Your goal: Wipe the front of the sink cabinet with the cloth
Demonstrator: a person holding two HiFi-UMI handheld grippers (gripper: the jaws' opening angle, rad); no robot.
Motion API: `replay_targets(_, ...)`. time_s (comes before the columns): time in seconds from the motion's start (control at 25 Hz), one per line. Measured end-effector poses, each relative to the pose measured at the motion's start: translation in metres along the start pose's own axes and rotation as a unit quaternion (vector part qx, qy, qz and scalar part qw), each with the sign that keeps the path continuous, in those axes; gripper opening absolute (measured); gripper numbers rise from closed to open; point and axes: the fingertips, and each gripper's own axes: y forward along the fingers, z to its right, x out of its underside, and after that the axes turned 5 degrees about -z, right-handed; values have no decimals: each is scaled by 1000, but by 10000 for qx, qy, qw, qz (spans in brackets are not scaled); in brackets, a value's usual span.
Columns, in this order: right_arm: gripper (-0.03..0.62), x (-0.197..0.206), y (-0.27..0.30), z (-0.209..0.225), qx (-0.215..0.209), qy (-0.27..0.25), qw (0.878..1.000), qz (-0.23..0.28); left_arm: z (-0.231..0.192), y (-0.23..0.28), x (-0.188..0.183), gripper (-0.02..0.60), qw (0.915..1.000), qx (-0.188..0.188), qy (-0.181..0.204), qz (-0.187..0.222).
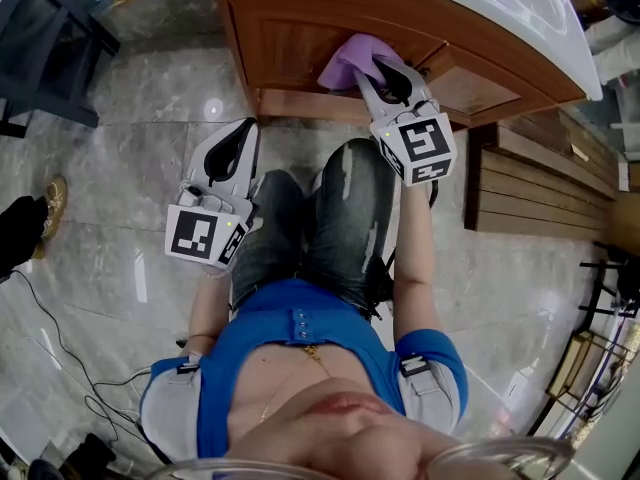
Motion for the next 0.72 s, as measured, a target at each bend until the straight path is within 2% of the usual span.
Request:
replay_targets(0.4,55,6,-6,9,122,7,9999,41,-2,-3,-1,0,10000,24,-47,49)
replay_targets(0.72,55,16,-5,7,110,214,9997,42,-1,-4,0,0,10000,38,-45,43)
